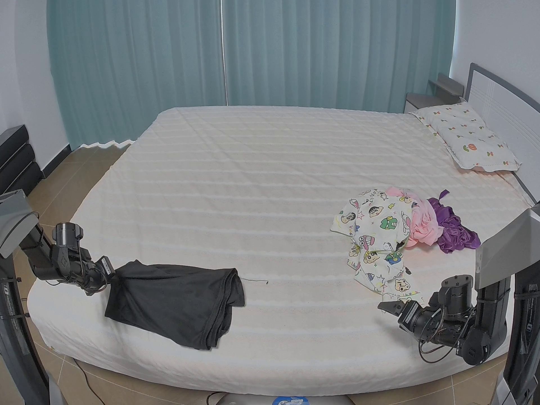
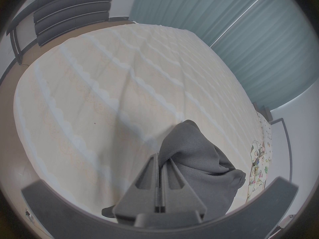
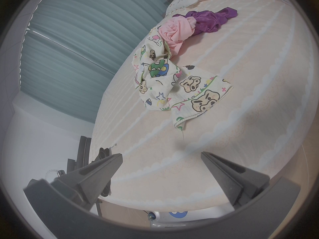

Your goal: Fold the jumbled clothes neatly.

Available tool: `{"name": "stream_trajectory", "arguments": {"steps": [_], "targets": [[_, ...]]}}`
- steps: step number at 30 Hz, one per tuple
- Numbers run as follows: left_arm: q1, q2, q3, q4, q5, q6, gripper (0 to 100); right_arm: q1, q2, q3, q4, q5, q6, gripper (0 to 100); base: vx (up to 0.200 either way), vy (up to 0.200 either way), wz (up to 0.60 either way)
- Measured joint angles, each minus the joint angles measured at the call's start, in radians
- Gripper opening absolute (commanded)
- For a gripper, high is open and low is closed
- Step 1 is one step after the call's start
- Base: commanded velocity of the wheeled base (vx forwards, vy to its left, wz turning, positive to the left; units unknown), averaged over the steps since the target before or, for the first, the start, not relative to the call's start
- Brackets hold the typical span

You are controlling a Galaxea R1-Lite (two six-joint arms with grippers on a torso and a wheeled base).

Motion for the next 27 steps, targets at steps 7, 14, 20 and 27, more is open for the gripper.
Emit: {"name": "stream_trajectory", "arguments": {"steps": [7,14,20,27], "targets": [[0.013,0.020,-0.012,-0.001,0.001,0.000,0,0.000,0.001,0.000,0.000,0.000,0.000,100,0.000,0.000,0.00],[0.015,0.023,-0.006,-0.005,0.001,0.000,100,0.000,0.001,0.000,0.000,-0.001,0.000,100,0.000,0.000,0.00],[0.015,0.020,0.000,-0.002,0.000,-0.007,100,0.000,-0.001,0.000,0.000,-0.004,0.000,100,0.000,0.000,0.00],[0.027,-0.009,0.012,0.005,-0.015,-0.013,100,-0.014,-0.028,0.000,0.000,-0.025,-0.009,100,0.000,0.000,0.00]]}}
